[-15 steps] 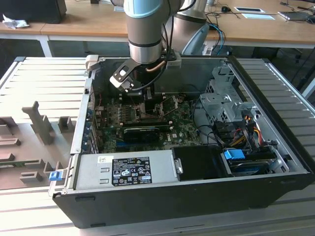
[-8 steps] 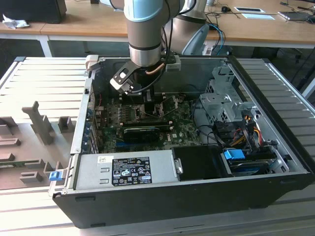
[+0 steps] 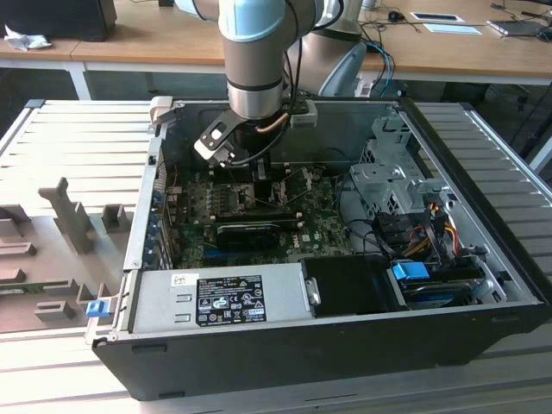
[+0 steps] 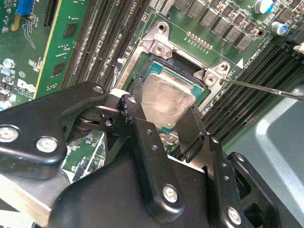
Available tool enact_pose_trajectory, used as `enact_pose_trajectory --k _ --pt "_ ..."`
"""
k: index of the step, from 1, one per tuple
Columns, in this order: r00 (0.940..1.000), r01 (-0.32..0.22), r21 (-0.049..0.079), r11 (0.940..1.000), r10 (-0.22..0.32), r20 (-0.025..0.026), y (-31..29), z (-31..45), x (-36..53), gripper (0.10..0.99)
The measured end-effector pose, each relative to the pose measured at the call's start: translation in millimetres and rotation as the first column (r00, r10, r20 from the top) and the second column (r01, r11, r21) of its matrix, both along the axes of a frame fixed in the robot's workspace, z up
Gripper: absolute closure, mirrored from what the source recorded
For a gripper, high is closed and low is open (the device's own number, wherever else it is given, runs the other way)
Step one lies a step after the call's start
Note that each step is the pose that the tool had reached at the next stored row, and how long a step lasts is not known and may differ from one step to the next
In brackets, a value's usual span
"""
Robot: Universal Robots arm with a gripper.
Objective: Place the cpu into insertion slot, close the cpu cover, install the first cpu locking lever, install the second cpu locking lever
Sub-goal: 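Place the cpu into insertion slot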
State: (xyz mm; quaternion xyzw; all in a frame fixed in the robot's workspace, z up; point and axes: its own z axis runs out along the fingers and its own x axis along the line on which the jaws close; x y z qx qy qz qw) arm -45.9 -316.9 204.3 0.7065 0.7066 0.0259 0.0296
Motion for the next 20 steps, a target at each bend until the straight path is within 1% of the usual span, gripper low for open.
enact_pose_trajectory --k 3,9,10,14,20 --pt "1.0 0.0 -0.001 1.0 0.0 -0.0001 0.0 -1.6 -0.1 0.557" --pt "1.0 0.0 -0.001 1.0 0.0 0.0 0.0 -1.8 -0.1 0.557" --pt "1.0 0.0 -0.001 1.0 0.0 0.0001 0.0 -2.1 0.0 0.482" --pt "1.0 0.0 -0.001 1.0 0.0 0.0001 0.2 -2.3 0.0 0.482" --pt "1.0 0.0 -0.001 1.0 0.0 -0.0006 0.3 5.6 -0.1 0.482"
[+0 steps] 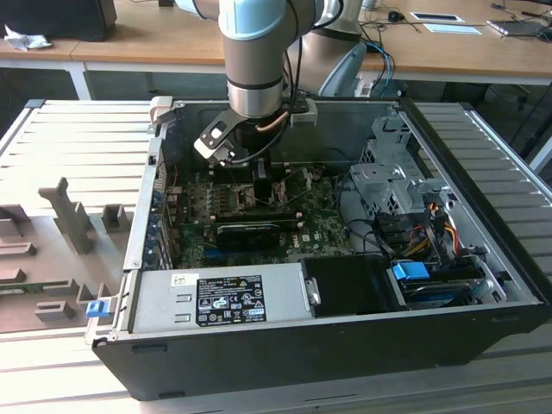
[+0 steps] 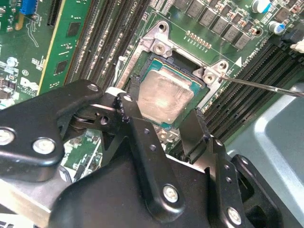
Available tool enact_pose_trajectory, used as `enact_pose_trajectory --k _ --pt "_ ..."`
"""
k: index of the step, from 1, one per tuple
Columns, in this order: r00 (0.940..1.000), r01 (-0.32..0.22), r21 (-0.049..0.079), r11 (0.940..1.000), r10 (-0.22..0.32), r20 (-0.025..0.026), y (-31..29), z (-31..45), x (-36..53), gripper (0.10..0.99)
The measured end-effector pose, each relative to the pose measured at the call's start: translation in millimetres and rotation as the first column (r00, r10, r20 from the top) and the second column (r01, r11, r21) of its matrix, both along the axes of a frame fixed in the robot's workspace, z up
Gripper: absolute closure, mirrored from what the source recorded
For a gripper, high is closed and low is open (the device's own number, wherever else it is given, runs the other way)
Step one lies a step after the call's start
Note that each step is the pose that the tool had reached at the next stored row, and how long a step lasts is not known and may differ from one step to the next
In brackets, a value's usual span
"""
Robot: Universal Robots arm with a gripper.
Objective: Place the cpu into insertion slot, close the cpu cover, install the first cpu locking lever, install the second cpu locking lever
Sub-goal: 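Place the cpu into insertion slot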
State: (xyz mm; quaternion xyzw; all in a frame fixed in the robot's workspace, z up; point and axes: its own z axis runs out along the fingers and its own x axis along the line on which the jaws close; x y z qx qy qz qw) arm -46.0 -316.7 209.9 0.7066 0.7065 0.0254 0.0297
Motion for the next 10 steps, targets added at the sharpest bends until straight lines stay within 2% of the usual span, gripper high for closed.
enact_pose_trajectory --k 2,5,6,7,9,10 --pt "1.0 0.0 0.0 1.0 0.0 -0.0001 0.0 0.7 0.1 0.498" --pt "1.0 0.0 0.0 1.0 0.0 -0.0009 0.0 2.1 0.1 0.686" --pt "1.0 0.0 0.0 1.0 0.0 -0.0009 0.0 2.5 0.1 0.686" --pt "1.0 0.0 0.0 1.0 0.0 -0.0014 0.0 3.8 0.1 0.867" --pt "1.0 0.0 0.0 1.0 0.0 -0.0015 0.0 6.6 0.1 0.984" --pt "1.0 0.0 0.0 1.0 0.0 -0.0015 0.0 8.2 0.1 0.98"
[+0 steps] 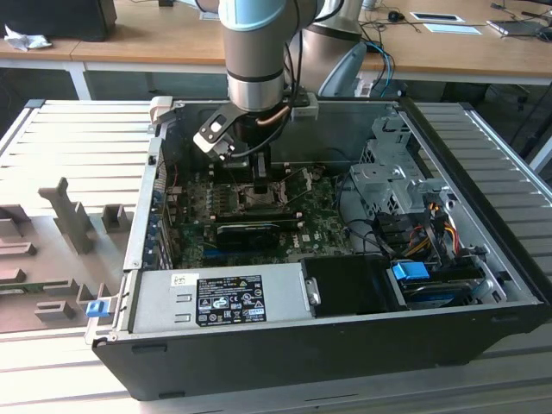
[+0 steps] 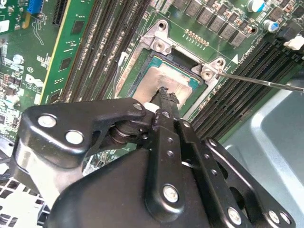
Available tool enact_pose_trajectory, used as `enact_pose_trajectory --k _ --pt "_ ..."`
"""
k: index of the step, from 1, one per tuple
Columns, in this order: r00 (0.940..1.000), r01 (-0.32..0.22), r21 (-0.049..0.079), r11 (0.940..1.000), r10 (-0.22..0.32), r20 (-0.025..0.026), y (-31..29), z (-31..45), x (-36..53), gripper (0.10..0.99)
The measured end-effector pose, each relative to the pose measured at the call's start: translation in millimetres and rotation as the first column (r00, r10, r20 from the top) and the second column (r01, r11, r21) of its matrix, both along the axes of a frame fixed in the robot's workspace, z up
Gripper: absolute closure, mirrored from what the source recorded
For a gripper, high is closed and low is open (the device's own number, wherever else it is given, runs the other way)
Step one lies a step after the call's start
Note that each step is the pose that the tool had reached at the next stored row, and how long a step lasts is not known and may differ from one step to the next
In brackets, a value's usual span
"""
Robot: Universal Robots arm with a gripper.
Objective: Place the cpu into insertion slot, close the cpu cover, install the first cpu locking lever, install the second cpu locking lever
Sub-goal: 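Place the cpu into insertion slot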
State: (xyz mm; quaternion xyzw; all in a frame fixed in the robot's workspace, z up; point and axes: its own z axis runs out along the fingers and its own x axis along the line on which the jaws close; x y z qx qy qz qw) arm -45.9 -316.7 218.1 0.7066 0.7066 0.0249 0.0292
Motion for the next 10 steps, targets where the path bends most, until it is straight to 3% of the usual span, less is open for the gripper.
enact_pose_trajectory --k 10 --pt "1.0 0.0 0.0 1.0 0.0 -0.0002 0.0 6.2 0.0 0.98"
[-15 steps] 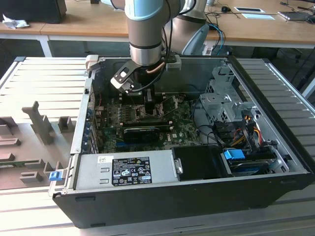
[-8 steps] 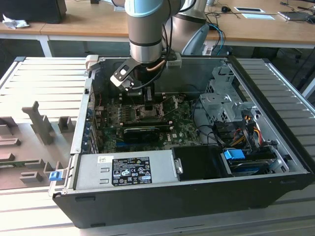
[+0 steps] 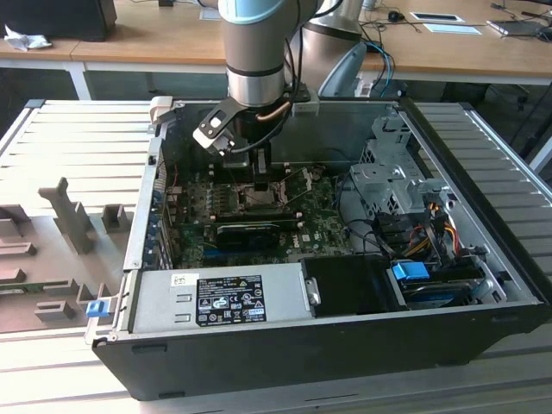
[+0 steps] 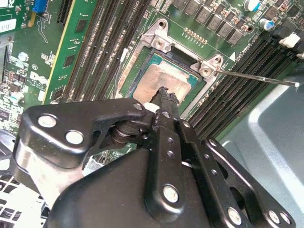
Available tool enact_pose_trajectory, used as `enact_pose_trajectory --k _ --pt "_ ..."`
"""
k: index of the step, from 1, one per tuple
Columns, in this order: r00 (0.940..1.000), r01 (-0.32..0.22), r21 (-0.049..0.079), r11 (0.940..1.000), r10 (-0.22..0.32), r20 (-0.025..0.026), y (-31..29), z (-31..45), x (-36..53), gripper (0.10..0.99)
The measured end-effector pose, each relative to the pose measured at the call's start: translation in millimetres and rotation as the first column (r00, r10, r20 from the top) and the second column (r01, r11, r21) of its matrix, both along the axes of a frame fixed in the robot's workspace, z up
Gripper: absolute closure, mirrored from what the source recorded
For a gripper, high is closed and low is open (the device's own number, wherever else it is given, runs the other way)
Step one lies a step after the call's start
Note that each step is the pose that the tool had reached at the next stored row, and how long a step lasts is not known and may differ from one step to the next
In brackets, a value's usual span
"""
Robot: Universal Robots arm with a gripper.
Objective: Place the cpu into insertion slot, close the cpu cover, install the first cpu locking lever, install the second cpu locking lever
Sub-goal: 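Place the cpu into insertion slot, then close the cpu cover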
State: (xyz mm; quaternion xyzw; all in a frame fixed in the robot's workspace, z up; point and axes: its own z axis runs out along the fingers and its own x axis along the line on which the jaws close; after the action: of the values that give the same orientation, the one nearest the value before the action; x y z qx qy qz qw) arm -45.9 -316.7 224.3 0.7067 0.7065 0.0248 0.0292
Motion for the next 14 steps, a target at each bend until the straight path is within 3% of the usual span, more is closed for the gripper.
enact_pose_trajectory --k 5,8,14 --pt "1.0 0.0 0.0 1.0 0.0 0.0002 0.1 2.5 0.2 0.98" --pt "1.0 0.0 0.0 1.0 0.0 -0.0094 0.0 2.6 8.9 0.98" --pt "0.9999 0.002 0.003 1.0 -0.001 -0.0126 -0.7 3.1 15.5 0.98"
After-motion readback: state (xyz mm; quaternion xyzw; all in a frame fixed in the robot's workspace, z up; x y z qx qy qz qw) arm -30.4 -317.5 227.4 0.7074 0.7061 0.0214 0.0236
